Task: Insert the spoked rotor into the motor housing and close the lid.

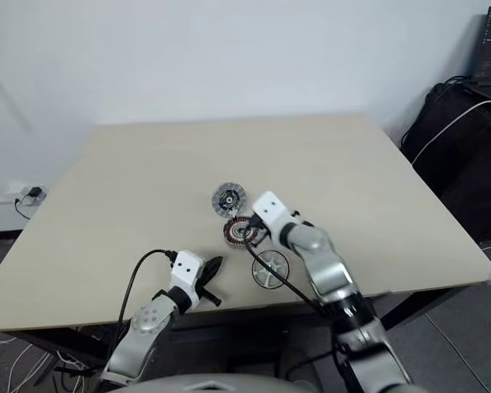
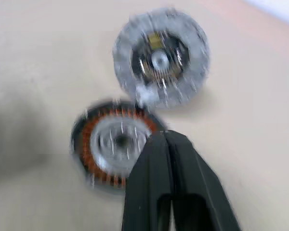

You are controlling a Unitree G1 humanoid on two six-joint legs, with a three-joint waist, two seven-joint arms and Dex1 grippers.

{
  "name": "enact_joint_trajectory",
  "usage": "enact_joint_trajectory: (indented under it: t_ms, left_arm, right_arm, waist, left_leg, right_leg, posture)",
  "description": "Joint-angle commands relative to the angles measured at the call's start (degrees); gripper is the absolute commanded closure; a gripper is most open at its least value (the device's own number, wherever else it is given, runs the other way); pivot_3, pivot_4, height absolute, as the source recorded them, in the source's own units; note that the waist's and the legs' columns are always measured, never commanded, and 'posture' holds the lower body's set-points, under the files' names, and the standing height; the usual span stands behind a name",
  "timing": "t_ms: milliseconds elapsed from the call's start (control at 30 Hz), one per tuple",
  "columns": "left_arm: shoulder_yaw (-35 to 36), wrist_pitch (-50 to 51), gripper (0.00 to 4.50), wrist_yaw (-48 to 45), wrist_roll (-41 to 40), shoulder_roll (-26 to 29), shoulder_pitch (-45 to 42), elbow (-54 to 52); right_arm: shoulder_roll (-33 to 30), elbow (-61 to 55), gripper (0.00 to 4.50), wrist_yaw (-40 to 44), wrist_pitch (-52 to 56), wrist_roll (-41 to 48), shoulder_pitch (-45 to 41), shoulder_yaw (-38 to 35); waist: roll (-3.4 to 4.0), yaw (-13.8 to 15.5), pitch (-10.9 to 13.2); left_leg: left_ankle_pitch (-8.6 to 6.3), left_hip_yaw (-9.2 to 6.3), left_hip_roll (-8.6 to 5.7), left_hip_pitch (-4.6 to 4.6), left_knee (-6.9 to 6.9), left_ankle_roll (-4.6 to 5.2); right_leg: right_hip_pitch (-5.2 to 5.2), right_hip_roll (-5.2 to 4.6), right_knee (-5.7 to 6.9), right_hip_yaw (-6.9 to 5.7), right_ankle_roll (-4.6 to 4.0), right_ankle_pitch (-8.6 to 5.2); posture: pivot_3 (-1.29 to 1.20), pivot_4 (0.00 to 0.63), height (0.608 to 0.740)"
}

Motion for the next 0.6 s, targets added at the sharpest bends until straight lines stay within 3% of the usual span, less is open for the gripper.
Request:
enact_joint_trajectory:
  t_ms: [33,233,367,600]
  left_arm:
    - [-0.19,-0.22,4.50,-0.68,-0.71,0.42,-0.04,-2.57]
    - [-0.49,0.36,4.50,-1.87,-1.28,1.00,-0.15,-2.31]
    - [-0.66,0.66,4.50,-2.44,-1.27,1.18,-0.47,-2.02]
    - [-0.58,1.13,4.50,-3.14,-1.44,1.37,-0.62,-2.10]
  right_arm:
    - [-1.65,-10.96,3.29,0.34,4.30,4.85,6.91,-6.02]
    - [-0.61,-19.86,1.26,-0.01,11.54,13.96,18.03,-14.07]
    - [2.76,-21.14,0.03,-1.59,17.37,20.66,20.31,-19.18]
    - [6.40,-17.51,0.03,-3.63,26.02,29.22,20.09,-24.08]
  waist:
    - [-0.05,0.31,0.04]
    - [-0.20,0.45,0.19]
    - [-0.23,0.47,0.24]
    - [-0.22,0.66,0.25]
  left_leg:
    - [0.00,0.00,0.00,-0.01,0.01,0.00]
    - [0.02,0.08,0.10,0.00,0.07,-0.03]
    - [0.02,0.08,0.12,0.08,0.10,-0.02]
    - [0.02,0.08,0.12,0.07,0.10,0.00]
  right_leg:
    - [0.02,-0.01,0.00,0.00,0.00,0.00]
    - [0.07,0.02,0.05,0.00,0.07,-0.04]
    - [0.09,0.02,0.04,-0.04,0.09,-0.05]
    - [0.00,0.01,0.01,-0.04,0.12,-0.03]
  posture:
    - [0.00,0.000,0.740]
    - [0.00,0.000,0.740]
    - [0.00,0.000,0.740]
    - [0.00,0.000,0.740]
